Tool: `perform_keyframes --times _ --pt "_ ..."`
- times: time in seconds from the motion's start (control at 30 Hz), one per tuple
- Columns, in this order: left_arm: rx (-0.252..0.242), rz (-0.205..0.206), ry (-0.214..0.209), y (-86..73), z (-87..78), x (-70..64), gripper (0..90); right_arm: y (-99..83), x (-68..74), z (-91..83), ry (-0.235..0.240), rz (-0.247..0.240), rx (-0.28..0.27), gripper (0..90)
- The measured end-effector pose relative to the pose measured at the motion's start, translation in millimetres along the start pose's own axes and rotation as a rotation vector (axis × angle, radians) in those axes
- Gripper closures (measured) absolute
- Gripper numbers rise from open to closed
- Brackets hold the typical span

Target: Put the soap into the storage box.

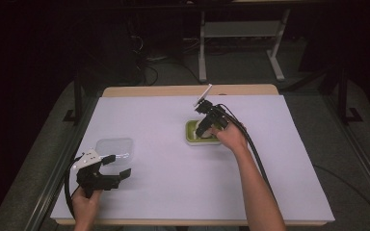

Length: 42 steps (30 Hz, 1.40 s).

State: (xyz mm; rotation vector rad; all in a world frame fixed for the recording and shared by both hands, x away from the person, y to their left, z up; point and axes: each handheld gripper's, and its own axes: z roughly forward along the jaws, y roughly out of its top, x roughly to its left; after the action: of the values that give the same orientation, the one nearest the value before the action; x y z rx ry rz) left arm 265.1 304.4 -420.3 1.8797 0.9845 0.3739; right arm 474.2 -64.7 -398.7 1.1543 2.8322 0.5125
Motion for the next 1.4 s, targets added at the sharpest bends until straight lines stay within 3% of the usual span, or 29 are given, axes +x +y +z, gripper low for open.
perform_keyframes --times 1.4 --pt "-0.002 0.001 -0.001 0.4 0.0 -0.4 12.9 2.1 1.5 8.2 -0.008 0.020 0.023 22.8"
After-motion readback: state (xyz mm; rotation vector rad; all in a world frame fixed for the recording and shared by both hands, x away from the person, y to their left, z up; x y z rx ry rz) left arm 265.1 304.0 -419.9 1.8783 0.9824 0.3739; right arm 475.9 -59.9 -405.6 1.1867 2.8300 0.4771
